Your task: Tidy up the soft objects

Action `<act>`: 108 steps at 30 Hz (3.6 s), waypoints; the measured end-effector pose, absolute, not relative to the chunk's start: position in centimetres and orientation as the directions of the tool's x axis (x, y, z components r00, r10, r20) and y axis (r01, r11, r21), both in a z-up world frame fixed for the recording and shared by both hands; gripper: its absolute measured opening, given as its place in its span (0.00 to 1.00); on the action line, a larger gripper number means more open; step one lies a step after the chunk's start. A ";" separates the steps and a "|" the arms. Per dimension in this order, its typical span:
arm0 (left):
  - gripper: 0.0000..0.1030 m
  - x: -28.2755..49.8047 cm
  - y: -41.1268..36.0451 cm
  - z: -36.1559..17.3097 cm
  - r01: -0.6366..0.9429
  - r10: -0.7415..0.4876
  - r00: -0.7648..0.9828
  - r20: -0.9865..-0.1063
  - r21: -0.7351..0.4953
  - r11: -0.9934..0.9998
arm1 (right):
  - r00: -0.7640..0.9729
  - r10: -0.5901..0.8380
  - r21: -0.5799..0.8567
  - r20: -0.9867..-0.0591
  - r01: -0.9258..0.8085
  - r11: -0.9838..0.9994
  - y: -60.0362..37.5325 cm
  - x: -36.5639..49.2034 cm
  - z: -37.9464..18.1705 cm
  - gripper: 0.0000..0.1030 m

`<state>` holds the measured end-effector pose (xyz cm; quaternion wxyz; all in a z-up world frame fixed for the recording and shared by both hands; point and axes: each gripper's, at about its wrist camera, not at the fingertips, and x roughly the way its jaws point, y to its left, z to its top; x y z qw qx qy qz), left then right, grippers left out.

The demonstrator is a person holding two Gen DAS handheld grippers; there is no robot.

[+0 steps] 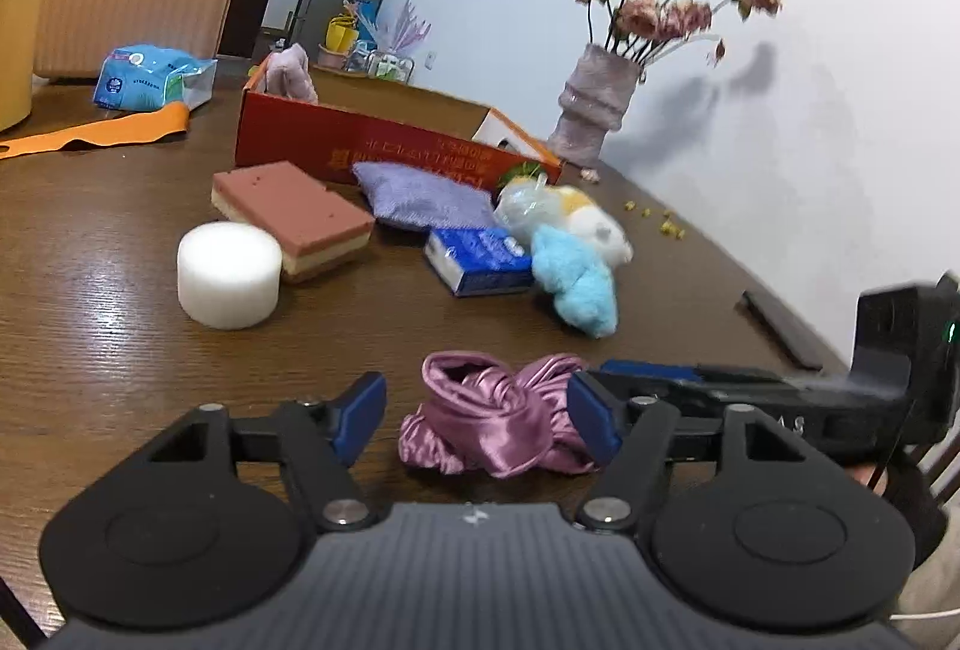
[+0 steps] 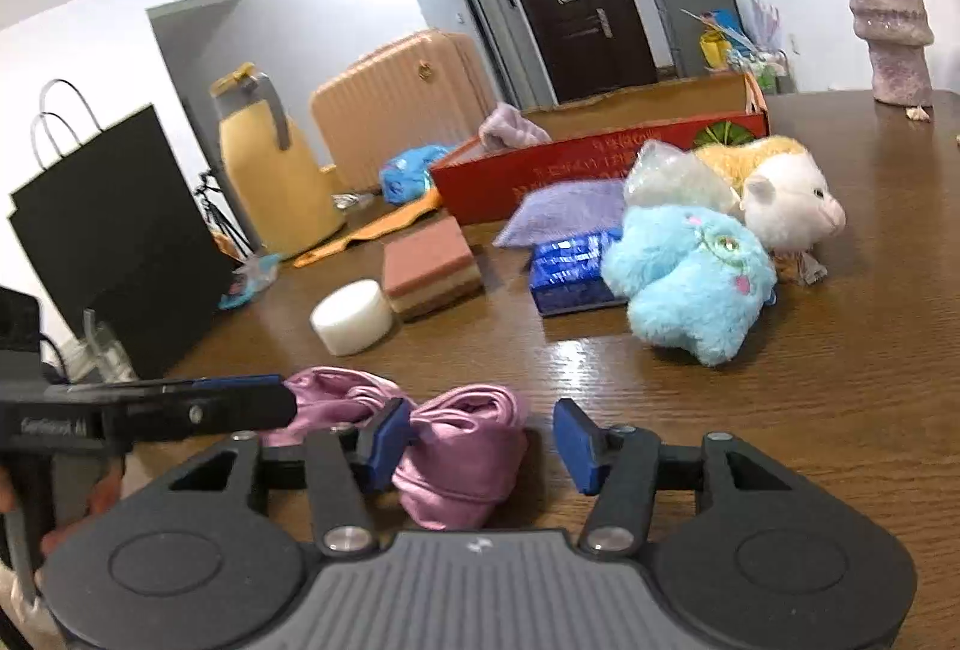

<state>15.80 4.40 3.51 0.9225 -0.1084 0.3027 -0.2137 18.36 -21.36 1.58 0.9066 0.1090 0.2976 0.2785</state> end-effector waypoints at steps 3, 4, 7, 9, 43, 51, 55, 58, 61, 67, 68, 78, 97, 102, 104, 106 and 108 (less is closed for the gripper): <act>0.24 16.5 4.3 2.6 0.323 -0.462 0.711 -0.530 -0.337 0.884 | 0.655 0.580 0.380 -0.484 -0.439 0.814 -20.9 18.8 0.9 0.40; 0.23 16.7 4.2 2.4 0.323 -0.459 0.711 -0.533 -0.332 0.886 | 0.649 0.580 0.382 -0.492 -0.437 0.814 -20.7 18.9 0.7 0.39; 0.18 17.2 4.6 1.8 0.316 -0.470 0.702 -0.535 -0.358 0.879 | 0.631 0.584 0.399 -0.510 -0.428 0.811 -20.5 19.4 0.2 0.33; 0.17 17.6 4.9 1.5 0.300 -0.471 0.696 -0.543 -0.375 0.877 | 0.622 0.596 0.421 -0.507 -0.425 0.801 -20.5 19.6 0.0 0.29; 0.14 45.0 5.2 21.4 0.389 -0.483 0.773 -0.410 -0.295 0.873 | 0.695 0.595 0.319 -0.403 -0.503 0.803 -19.7 45.7 21.0 0.19; 0.14 57.6 6.7 16.5 0.265 -0.389 0.733 -0.558 -0.293 0.919 | 0.646 0.542 0.332 -0.538 -0.429 0.840 -15.7 58.6 16.8 0.19; 0.14 62.5 7.5 11.9 0.188 -0.331 0.680 -0.655 -0.281 0.941 | 0.600 0.502 0.321 -0.623 -0.389 0.863 -13.3 63.1 12.1 0.19; 0.14 64.7 7.5 9.2 0.171 -0.299 0.640 -0.708 -0.248 0.954 | 0.563 0.483 0.331 -0.671 -0.356 0.874 -12.0 65.7 9.1 0.19; 0.14 65.7 7.2 7.1 0.180 -0.275 0.607 -0.746 -0.208 0.962 | 0.525 0.474 0.344 -0.707 -0.331 0.879 -11.4 67.1 6.8 0.19; 0.17 66.3 7.6 5.6 0.173 -0.244 0.596 -0.765 -0.174 0.969 | 0.461 0.453 0.334 -0.763 -0.319 0.887 -10.2 68.1 3.6 0.21; 0.17 66.1 7.6 5.6 0.173 -0.244 0.600 -0.762 -0.174 0.969 | 0.460 0.453 0.334 -0.763 -0.319 0.887 -10.3 68.2 3.5 0.22; 0.42 65.5 7.5 7.2 0.129 -0.221 0.607 -0.763 -0.180 0.975 | 0.498 0.390 0.271 -0.775 -0.296 0.916 -10.7 67.9 5.7 0.43; 0.57 46.5 6.9 26.4 0.179 -0.195 0.799 -0.569 -0.085 0.980 | 0.699 0.384 0.120 -0.603 -0.396 0.910 -16.3 49.5 26.0 0.56; 0.61 40.2 5.9 28.7 0.200 -0.195 0.830 -0.522 -0.048 0.979 | 0.739 0.383 0.091 -0.554 -0.404 0.910 -18.3 42.9 29.3 0.60; 0.66 37.5 5.5 29.2 0.204 -0.196 0.844 -0.499 -0.038 0.978 | 0.749 0.386 0.084 -0.538 -0.409 0.909 -19.1 40.5 30.0 0.62; 0.72 34.9 5.4 29.5 0.211 -0.198 0.856 -0.479 -0.027 0.977 | 0.760 0.390 0.076 -0.520 -0.414 0.907 -20.0 38.1 30.6 0.66; 0.73 32.6 5.3 29.6 0.221 -0.207 0.863 -0.461 -0.024 0.975 | 0.769 0.394 0.069 -0.504 -0.419 0.906 -20.7 35.8 30.9 0.68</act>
